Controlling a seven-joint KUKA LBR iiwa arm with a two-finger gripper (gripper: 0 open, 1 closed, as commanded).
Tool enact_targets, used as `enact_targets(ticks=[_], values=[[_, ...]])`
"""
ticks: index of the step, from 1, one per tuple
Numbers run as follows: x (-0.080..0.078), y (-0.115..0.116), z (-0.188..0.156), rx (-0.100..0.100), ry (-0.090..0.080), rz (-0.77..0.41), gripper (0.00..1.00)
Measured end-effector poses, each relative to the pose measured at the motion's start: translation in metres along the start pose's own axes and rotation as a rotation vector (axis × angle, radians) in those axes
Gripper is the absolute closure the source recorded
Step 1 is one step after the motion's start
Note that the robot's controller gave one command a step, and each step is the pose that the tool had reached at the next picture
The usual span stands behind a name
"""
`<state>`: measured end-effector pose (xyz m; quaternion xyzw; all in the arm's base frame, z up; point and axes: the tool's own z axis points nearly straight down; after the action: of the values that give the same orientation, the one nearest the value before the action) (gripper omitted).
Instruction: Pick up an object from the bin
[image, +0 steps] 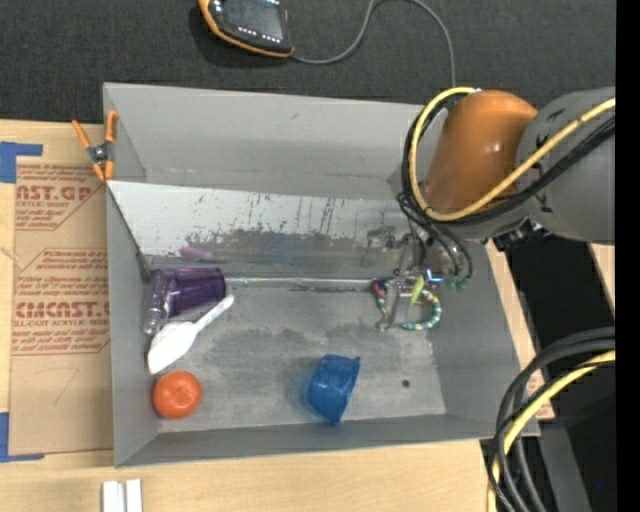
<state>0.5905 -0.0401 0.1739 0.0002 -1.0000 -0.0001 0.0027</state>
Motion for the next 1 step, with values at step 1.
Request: enact_targets(ticks=[1], values=[[-0.0015, 0.0001, -0.005, 0.001, -0.008, -0.001, 0.0]])
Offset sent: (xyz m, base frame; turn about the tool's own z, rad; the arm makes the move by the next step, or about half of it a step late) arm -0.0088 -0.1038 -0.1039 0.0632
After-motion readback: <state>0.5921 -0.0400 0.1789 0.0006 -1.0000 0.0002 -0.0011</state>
